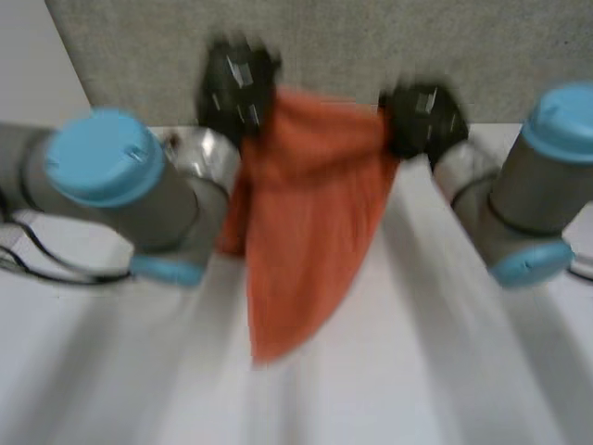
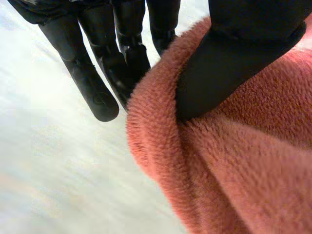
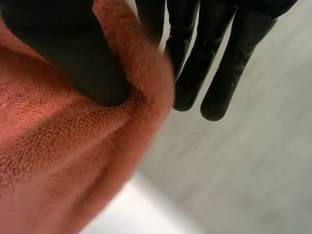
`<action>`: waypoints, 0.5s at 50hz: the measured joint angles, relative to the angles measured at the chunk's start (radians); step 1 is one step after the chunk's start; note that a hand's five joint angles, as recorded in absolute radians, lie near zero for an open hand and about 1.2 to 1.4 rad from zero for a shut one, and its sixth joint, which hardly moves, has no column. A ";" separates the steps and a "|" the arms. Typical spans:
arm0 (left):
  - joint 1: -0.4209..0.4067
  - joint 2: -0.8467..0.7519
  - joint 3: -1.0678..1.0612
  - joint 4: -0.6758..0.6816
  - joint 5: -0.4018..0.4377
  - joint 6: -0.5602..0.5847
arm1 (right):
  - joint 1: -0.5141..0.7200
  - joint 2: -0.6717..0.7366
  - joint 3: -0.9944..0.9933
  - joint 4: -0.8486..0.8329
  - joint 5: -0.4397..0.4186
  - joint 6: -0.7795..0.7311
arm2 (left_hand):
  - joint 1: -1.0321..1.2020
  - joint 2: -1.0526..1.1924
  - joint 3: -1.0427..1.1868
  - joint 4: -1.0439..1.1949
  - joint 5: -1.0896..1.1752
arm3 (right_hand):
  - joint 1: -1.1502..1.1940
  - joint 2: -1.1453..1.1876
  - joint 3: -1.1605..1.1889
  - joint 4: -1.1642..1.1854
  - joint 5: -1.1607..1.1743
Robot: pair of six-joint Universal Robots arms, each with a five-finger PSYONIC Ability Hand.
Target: Fold the laundry
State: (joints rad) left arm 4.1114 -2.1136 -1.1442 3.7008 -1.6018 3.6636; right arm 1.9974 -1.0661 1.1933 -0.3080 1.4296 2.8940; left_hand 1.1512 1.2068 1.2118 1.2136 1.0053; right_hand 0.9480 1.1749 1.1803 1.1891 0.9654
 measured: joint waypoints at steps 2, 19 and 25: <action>0.013 0.032 0.027 0.097 -0.014 0.023 | 0.014 -0.034 -0.040 -0.081 0.047 0.000 | 0.000 0.001 0.001 0.000 0.000 | 0.000 0.000 0.000 0.000 0.000; 0.056 0.189 -0.276 0.276 -0.050 0.046 | 0.084 -0.129 0.069 -0.196 0.108 -0.062 | 0.010 0.008 0.002 0.003 0.011 | 0.000 0.000 0.004 0.001 0.000; 0.040 0.133 -0.505 0.238 -0.064 0.023 | 0.126 0.015 0.142 -0.028 0.108 -0.172 | 0.010 0.008 0.002 0.004 0.011 | 0.007 0.000 0.004 0.001 0.010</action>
State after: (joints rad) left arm 4.1511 -1.9810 -1.6494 3.9392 -1.6659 3.6864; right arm 2.1237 -1.0507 1.3351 -0.3363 1.5372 2.7221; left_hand 1.1609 1.2147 1.2140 1.2171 1.0163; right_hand 0.9545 1.1749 1.1846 1.1901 0.9751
